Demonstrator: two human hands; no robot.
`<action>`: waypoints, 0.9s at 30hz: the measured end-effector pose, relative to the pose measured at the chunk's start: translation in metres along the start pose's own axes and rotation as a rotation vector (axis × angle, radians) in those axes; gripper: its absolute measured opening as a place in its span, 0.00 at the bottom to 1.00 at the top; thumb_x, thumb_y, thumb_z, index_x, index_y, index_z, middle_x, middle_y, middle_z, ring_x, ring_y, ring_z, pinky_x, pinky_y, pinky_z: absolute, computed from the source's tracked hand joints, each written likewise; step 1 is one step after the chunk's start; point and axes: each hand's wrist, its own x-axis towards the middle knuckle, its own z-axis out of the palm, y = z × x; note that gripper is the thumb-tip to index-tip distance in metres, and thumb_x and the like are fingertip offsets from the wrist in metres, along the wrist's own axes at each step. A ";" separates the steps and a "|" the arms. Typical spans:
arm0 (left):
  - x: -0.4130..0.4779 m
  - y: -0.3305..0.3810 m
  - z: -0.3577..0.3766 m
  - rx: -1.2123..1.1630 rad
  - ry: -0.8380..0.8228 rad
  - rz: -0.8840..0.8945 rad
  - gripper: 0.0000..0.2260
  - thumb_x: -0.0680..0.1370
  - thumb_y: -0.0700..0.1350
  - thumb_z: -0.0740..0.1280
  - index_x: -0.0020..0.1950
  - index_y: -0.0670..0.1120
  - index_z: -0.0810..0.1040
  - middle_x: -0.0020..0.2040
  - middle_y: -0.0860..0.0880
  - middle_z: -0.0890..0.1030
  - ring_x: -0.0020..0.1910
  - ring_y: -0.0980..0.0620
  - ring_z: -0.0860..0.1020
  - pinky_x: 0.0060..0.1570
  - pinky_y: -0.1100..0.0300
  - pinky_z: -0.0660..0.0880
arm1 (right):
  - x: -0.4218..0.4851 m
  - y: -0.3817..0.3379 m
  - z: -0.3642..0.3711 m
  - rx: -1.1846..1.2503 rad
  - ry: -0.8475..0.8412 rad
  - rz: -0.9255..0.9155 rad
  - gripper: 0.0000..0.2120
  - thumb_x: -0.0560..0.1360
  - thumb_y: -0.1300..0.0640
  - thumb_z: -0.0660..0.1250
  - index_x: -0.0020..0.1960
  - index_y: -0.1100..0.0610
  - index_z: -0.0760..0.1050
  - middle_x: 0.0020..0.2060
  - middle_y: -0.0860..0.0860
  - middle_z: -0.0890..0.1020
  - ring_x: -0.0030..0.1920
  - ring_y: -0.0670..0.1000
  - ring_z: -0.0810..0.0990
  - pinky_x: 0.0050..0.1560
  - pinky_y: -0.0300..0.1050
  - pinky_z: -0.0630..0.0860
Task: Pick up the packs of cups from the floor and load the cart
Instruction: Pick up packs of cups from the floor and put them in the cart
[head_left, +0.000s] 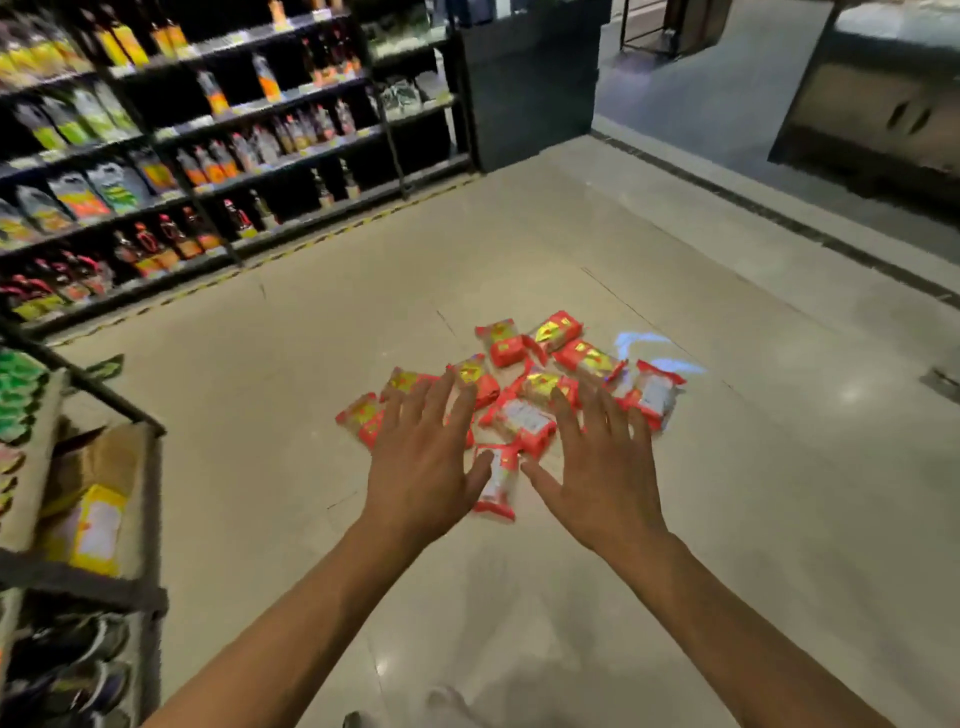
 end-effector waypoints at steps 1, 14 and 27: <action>0.010 -0.001 0.006 0.000 -0.010 0.013 0.33 0.79 0.63 0.53 0.80 0.47 0.65 0.80 0.42 0.66 0.78 0.38 0.66 0.75 0.39 0.63 | 0.007 0.004 0.005 -0.010 -0.015 0.013 0.39 0.77 0.32 0.58 0.81 0.52 0.59 0.80 0.57 0.63 0.80 0.60 0.60 0.78 0.62 0.56; 0.188 -0.115 0.146 -0.110 -0.203 -0.054 0.33 0.80 0.61 0.60 0.82 0.47 0.61 0.82 0.42 0.62 0.80 0.39 0.61 0.77 0.39 0.57 | 0.223 -0.006 0.110 -0.150 -0.200 -0.009 0.39 0.77 0.35 0.64 0.81 0.53 0.61 0.78 0.58 0.68 0.78 0.62 0.66 0.74 0.64 0.62; 0.371 -0.186 0.453 -0.144 -0.298 -0.044 0.34 0.77 0.59 0.65 0.80 0.45 0.65 0.80 0.40 0.66 0.77 0.37 0.66 0.76 0.40 0.62 | 0.441 0.067 0.432 -0.158 -0.400 -0.078 0.36 0.79 0.35 0.55 0.81 0.55 0.59 0.79 0.59 0.65 0.79 0.61 0.62 0.77 0.63 0.55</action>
